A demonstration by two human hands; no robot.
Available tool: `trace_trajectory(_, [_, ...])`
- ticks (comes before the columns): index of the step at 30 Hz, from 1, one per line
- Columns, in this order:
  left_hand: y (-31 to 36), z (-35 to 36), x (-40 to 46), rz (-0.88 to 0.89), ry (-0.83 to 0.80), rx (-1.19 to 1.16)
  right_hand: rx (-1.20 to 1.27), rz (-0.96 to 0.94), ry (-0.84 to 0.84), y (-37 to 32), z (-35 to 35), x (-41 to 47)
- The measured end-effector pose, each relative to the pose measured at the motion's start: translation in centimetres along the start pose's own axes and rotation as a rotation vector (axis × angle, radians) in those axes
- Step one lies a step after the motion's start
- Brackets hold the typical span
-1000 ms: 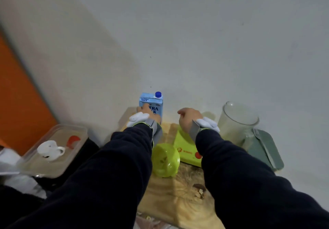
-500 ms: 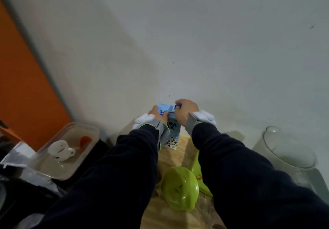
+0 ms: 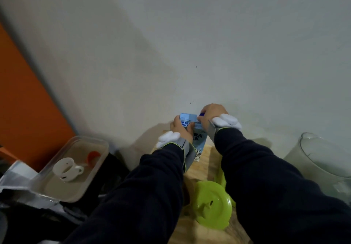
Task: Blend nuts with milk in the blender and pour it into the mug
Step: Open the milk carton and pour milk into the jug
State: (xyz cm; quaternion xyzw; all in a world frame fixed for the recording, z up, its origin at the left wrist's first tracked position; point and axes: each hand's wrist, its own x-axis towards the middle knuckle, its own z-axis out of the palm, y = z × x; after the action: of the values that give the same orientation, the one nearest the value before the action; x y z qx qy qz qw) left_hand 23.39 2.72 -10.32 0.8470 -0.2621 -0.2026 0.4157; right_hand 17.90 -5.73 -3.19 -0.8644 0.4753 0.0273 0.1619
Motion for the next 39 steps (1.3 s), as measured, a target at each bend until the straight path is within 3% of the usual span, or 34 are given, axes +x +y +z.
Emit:
trace_trajectory(4, [-0.1,-0.1,-0.1,0.025,-0.003,-0.030,0.127,-0.038,-0.078,0.0,-0.6,-0.6])
trace_trajectory(8, [-0.2,-0.3,-0.2,0.043,-0.021,-0.037,0.370,0.096,0.068,0.3,-0.3,-0.6])
trace_trajectory(12, [-0.1,-0.5,-0.3,0.032,-0.026,-0.049,0.558,0.030,0.172,-0.1,1.0,-1.1])
trace_trajectory(14, [0.0,-0.6,-0.3,0.023,-0.041,-0.051,0.365,0.056,0.308,-0.1,0.8,-1.2])
trace_trajectory(16, [0.1,-0.6,-0.4,0.017,-0.044,-0.067,0.242,0.078,0.287,0.2,0.8,-1.2])
trace_trajectory(19, [0.2,-0.6,-0.4,0.008,-0.047,-0.067,0.498,0.027,0.237,0.2,0.8,-1.6])
trace_trajectory(21, [0.2,-0.7,-0.5,0.014,-0.043,-0.084,0.415,0.067,0.315,0.2,0.6,-1.5])
trace_trajectory(23, [0.2,-0.7,-0.6,0.025,-0.035,-0.108,0.341,0.082,0.273,0.4,0.8,-1.3])
trace_trajectory(27, [0.4,-0.6,-0.5,0.001,-0.029,-0.070,0.605,0.043,0.267,0.6,1.6,-0.6])
trace_trajectory(30, [0.3,-0.6,-0.6,0.015,-0.011,-0.039,0.354,0.054,0.177,1.0,1.6,-0.2])
trace_trajectory(32, [0.1,-0.5,-0.5,0.022,0.003,-0.002,0.312,-0.005,0.140,1.4,2.2,0.2])
trace_trajectory(36, [-0.6,-0.2,-0.2,0.060,0.035,-0.064,0.604,-0.041,0.425,1.7,2.9,0.1])
trace_trajectory(39, [-1.4,-0.2,-0.2,0.007,-0.025,-0.271,0.950,0.240,0.473,3.1,5.0,1.0])
